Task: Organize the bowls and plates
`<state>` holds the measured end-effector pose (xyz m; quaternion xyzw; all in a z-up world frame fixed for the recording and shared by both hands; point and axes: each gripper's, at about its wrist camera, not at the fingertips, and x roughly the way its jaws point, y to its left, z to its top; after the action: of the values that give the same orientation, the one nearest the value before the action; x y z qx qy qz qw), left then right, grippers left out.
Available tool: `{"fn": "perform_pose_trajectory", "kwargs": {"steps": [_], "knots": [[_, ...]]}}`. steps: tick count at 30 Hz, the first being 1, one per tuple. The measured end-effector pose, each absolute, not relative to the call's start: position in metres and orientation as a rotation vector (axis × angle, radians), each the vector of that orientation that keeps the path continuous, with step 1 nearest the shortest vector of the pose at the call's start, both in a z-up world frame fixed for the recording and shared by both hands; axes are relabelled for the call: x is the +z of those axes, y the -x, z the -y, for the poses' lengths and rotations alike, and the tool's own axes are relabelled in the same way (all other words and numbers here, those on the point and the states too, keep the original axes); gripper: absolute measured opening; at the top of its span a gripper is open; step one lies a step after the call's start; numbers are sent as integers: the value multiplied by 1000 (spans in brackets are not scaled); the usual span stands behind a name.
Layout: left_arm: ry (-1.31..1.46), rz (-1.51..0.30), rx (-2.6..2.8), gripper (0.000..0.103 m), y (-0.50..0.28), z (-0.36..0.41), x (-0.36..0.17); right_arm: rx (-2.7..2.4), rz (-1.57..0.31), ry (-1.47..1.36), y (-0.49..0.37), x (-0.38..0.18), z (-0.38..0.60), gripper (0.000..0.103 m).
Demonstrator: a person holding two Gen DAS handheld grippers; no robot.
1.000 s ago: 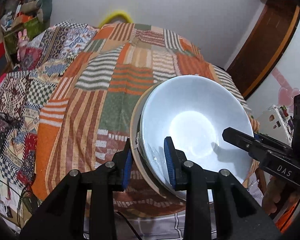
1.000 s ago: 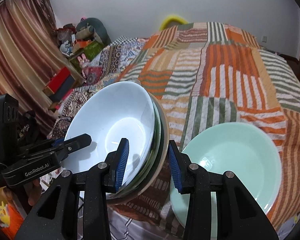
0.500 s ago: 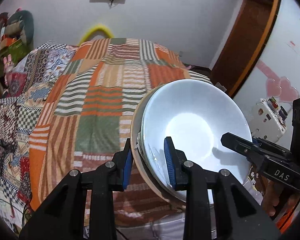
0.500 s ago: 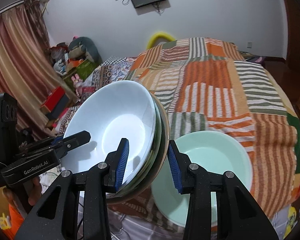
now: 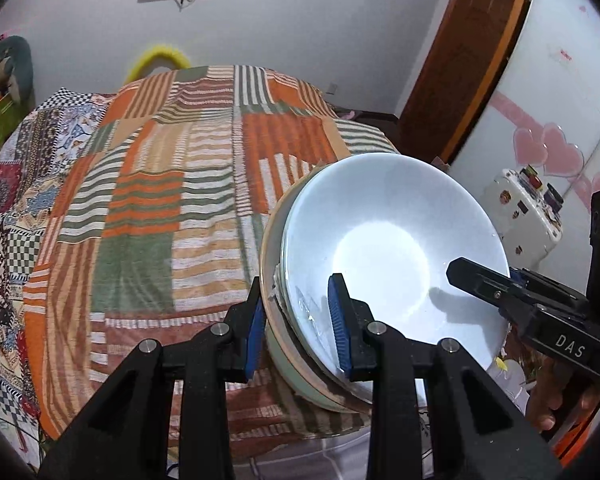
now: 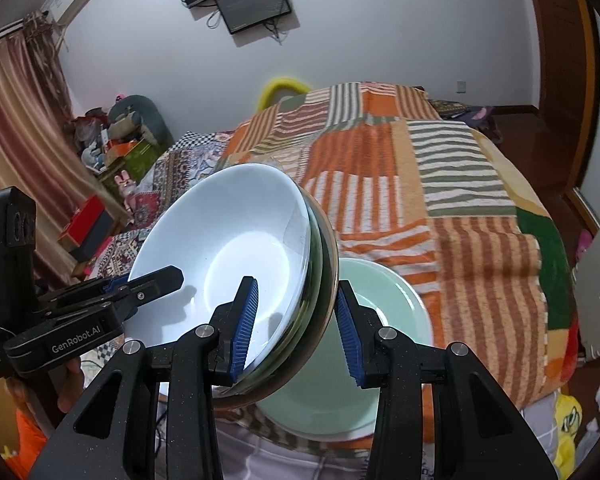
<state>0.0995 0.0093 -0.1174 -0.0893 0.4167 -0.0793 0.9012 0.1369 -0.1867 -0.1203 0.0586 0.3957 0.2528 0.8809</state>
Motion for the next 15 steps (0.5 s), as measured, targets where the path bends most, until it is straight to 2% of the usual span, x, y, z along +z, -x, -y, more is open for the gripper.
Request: {"fn": "perform_pose_trajectory", "kwargs": {"steps": [15], "knots": [[158,-962,-176,30,-121,20,-154,487,-901,-158,-142,-151,218,36]]}}
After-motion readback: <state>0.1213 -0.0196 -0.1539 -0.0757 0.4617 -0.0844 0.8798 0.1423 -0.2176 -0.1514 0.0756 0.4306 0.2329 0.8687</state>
